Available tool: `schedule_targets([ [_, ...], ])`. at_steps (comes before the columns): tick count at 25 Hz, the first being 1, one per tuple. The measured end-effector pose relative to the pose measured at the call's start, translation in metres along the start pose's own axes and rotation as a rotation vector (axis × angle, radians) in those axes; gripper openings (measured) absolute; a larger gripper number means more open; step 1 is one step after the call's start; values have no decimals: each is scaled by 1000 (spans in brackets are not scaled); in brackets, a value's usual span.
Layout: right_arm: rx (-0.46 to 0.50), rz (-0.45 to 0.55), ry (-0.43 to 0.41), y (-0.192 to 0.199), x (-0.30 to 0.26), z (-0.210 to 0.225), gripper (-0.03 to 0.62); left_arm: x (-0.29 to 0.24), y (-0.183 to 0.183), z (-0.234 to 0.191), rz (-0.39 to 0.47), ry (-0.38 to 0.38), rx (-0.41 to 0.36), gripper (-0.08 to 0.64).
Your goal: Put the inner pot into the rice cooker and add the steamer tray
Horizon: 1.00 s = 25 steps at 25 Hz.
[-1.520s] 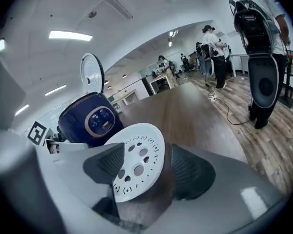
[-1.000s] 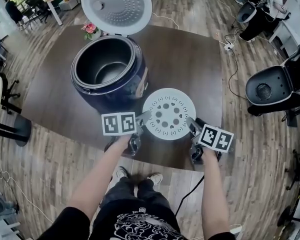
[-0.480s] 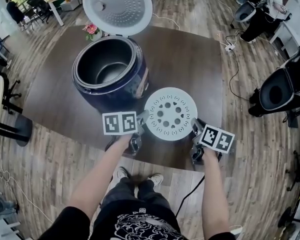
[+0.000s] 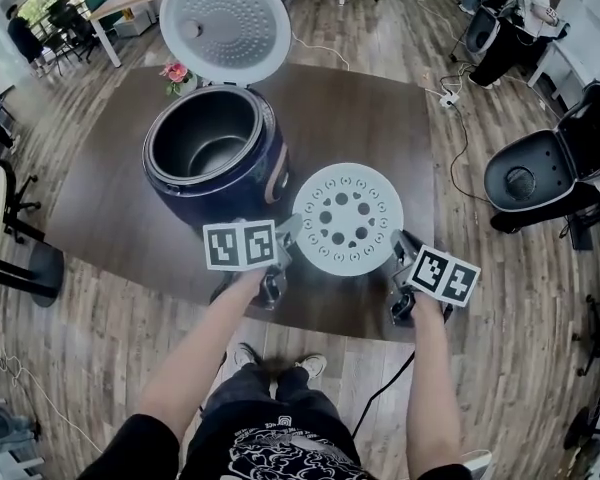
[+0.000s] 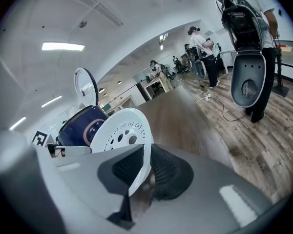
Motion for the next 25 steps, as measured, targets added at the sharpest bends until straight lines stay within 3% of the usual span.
schedule_targets([
  [10, 54, 128, -43, -63, 32, -32, 38, 17, -50, 42, 86, 62, -61, 41],
  [16, 68, 197, -102, -68, 47, -57, 37, 44, -64, 50, 155, 84, -106, 41],
  [21, 77, 224, -161, -119, 51, -85, 37, 56, -116, 71, 211, 83, -121, 41],
  [25, 92, 246, -221, -108, 43, -100, 35, 70, -114, 54, 255, 72, -141, 41],
])
Point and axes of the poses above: the fingertips, and each gripper's own axes: x backward along the fingers, z to its right, y out of its underside, the point moved 3 cm from there along x, backward along the fingers, and after that the axes turned 4 degrees about z, right-handed, at the moved point
